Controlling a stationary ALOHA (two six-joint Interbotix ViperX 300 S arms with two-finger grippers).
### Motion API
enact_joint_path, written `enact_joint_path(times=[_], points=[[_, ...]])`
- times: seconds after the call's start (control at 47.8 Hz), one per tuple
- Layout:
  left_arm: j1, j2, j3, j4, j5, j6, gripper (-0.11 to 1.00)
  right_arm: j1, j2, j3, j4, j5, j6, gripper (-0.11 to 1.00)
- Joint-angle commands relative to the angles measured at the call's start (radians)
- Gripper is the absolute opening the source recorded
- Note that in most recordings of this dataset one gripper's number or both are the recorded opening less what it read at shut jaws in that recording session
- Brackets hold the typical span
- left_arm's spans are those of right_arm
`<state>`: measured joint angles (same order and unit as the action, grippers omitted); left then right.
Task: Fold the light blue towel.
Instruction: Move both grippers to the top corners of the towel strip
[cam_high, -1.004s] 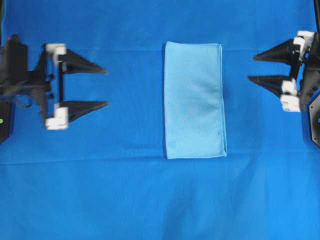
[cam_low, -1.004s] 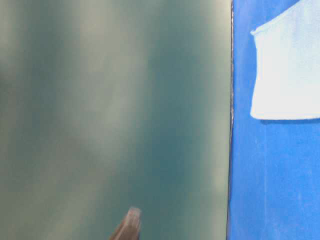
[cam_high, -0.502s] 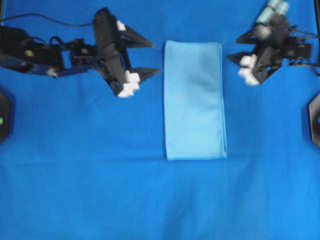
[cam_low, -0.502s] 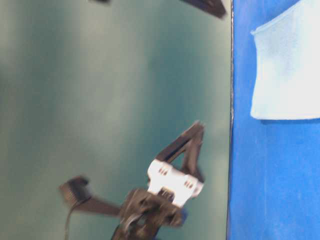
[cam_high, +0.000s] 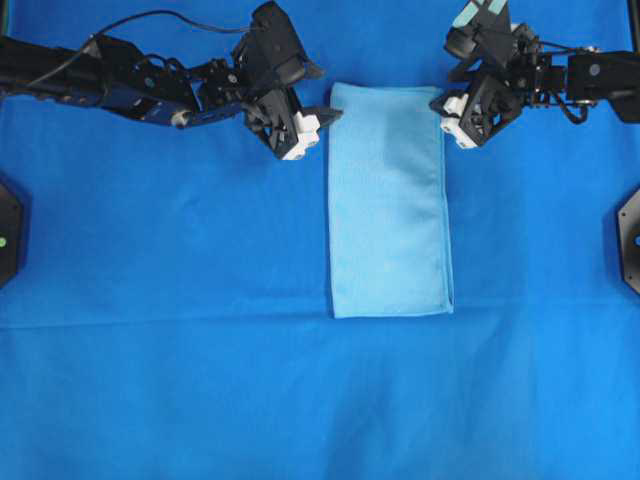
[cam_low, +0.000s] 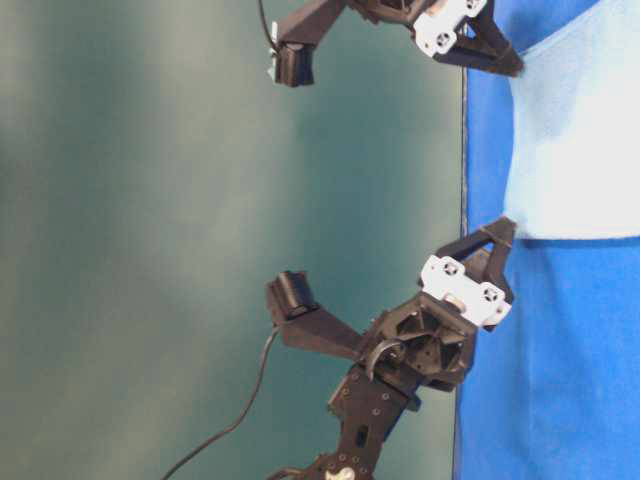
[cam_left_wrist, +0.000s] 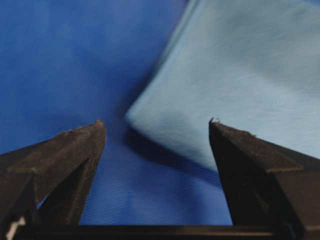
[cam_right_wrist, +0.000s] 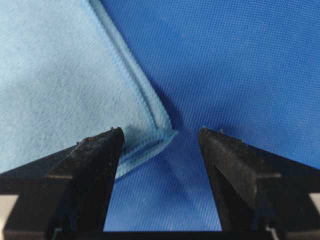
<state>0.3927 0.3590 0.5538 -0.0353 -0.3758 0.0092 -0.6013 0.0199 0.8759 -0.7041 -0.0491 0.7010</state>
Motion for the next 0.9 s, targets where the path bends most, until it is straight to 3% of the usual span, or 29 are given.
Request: enact_joint_path(times=[0.0,0.105,0.251,0.439,0.502,0.878], points=[[0.003,0.003,-0.026,-0.002,-0.005,-0.002,0.77,-0.011,0.003,-0.025,-0.003,-0.014,0.002,0.63],[0.002,0.021,-0.034,-0.002,-0.005,-0.002,0.68,-0.023,0.025,-0.029,-0.002,-0.012,0.002,0.63],[-0.011,0.038,-0.043,-0.002,0.005,-0.002,0.46,-0.028,0.041,-0.023,-0.003,-0.011,0.002,0.56],[-0.023,0.044,-0.049,0.002,0.044,0.003,0.14,-0.023,0.038,-0.005,-0.003,-0.021,0.002,0.08],[-0.023,0.044,-0.046,0.002,0.048,0.005,0.05,-0.015,0.038,0.0,-0.003,-0.026,0.002,0.05],[-0.026,0.02,-0.043,0.002,0.048,0.014,0.03,-0.012,0.009,0.005,0.002,-0.017,0.011,0.05]])
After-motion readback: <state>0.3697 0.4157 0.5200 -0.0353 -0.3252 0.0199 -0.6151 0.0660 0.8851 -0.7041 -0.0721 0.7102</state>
